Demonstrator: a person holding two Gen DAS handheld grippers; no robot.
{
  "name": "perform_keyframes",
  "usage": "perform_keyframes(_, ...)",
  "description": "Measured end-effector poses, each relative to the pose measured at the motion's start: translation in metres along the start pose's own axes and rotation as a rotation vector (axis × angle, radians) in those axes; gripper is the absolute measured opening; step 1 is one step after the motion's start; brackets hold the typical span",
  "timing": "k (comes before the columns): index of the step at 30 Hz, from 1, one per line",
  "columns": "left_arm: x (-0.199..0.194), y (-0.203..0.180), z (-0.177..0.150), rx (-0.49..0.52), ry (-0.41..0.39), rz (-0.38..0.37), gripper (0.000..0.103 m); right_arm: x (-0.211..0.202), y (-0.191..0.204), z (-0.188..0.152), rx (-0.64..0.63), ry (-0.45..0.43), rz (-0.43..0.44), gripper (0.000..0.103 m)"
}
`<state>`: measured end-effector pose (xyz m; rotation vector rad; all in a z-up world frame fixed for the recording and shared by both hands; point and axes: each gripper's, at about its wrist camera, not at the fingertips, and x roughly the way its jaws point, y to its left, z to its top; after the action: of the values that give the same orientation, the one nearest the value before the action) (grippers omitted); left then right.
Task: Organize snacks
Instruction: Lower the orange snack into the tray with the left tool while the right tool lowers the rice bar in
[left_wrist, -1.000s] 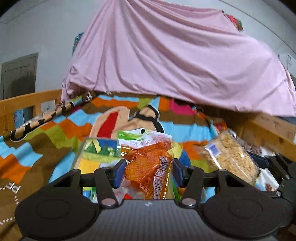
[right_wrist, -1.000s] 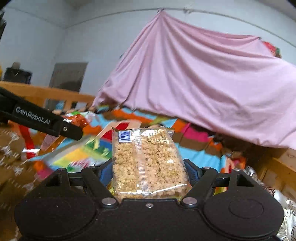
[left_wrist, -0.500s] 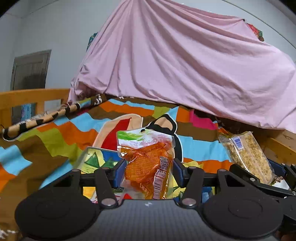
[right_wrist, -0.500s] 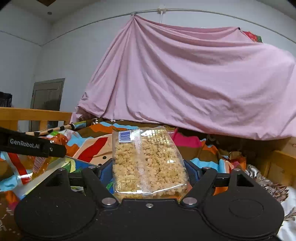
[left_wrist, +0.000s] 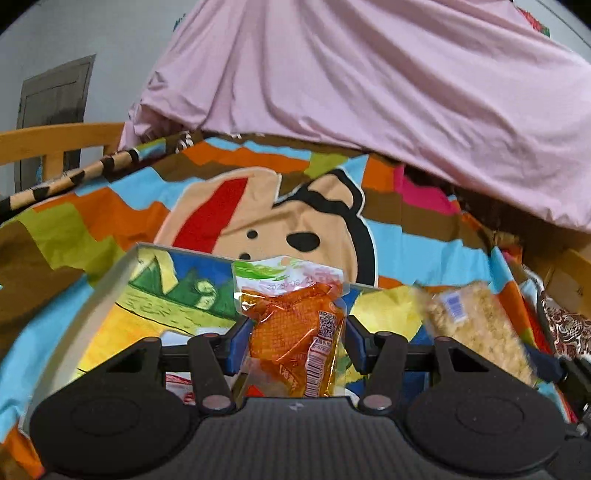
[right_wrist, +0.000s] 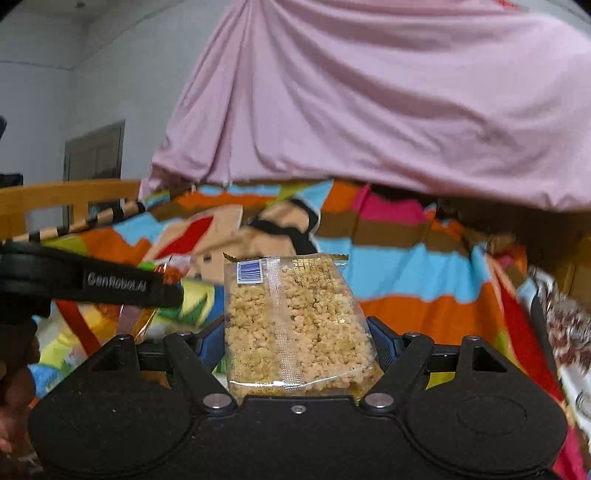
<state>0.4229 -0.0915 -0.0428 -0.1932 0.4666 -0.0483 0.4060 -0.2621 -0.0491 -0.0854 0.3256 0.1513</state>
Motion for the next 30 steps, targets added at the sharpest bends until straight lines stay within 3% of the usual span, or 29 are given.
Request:
perform_keyframes(11, 0.037, -0.014, -0.016, 0.052, 0.122, 0.031, 0.058, 0.027, -0.002, -0.023, 0.019, 0.164, 0.034, 0.079)
perform_keyframes(14, 0.038, -0.011, -0.018, 0.040, 0.112, 0.030, 0.059, 0.031, -0.004, -0.026, 0.034, 0.191, 0.046, 0.079)
perform_keyframes(22, 0.038, -0.006, -0.020, 0.020, 0.115, 0.015, 0.063, 0.033, 0.001, -0.027, 0.002, 0.193, 0.037, 0.082)
perform_keyframes(24, 0.038, -0.005, -0.020, 0.014, 0.125, 0.016, 0.070, 0.033, 0.003, -0.028, -0.008, 0.191, 0.039, 0.083)
perform_keyframes(30, 0.037, -0.004, -0.015, 0.012, 0.143, 0.006, 0.078, 0.033, 0.006, -0.031, -0.018, 0.181, 0.047, 0.086)
